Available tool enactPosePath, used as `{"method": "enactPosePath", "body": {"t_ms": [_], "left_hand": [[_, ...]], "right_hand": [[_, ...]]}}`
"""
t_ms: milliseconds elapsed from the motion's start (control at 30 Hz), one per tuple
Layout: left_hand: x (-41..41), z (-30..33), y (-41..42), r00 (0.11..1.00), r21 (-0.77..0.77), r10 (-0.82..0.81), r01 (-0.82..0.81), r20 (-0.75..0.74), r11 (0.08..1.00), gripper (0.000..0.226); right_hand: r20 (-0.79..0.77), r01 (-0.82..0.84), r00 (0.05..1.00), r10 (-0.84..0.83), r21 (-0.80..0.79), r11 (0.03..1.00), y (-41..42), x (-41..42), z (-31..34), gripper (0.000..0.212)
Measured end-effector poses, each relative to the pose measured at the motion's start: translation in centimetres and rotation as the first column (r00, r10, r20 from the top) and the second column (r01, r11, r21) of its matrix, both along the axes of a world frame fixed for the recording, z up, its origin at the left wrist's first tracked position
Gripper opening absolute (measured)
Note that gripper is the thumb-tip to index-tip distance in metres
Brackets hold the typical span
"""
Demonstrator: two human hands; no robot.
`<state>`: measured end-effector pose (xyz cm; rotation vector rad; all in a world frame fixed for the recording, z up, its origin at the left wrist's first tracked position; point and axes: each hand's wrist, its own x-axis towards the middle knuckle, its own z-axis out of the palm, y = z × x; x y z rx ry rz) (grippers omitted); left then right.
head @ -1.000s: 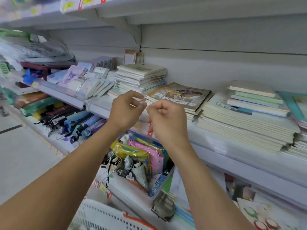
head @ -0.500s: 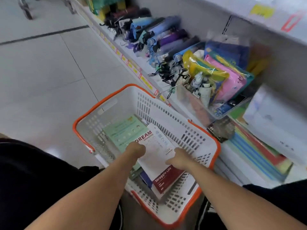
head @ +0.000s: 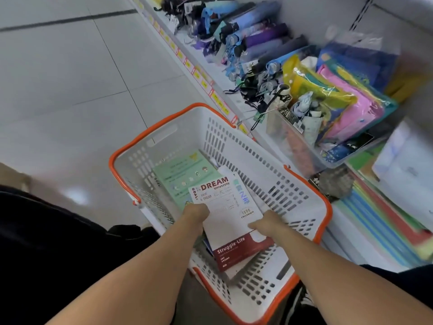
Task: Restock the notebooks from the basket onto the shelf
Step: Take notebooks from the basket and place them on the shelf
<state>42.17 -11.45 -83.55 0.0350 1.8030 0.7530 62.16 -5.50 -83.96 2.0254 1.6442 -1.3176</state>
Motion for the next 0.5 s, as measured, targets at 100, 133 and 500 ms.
{"method": "enactPosePath", "body": {"t_ms": [100, 133, 500], "left_hand": [[0.0, 0.1, -0.4, 1.0, 0.03, -0.017, 0.017, 0.025, 0.999, 0.038], [0.0, 0.2, -0.5, 1.0, 0.029, 0.004, -0.004, 0.016, 1.0, 0.034], [-2.2, -0.3, -0.7, 0.967, 0.038, 0.256, -0.256, -0.007, 0.966, 0.034]], "right_hand": [[-0.025, 0.015, 1.0, -0.014, 0.031, 0.999, 0.3, 0.4, -0.3, 0.031], [-0.061, 0.01, 0.998, -0.008, 0.041, 0.999, 0.3, 0.5, -0.3, 0.029], [-0.427, 0.061, 0.888, 0.171, 0.479, 0.876, 3.0, -2.6, 5.2, 0.027]]}}
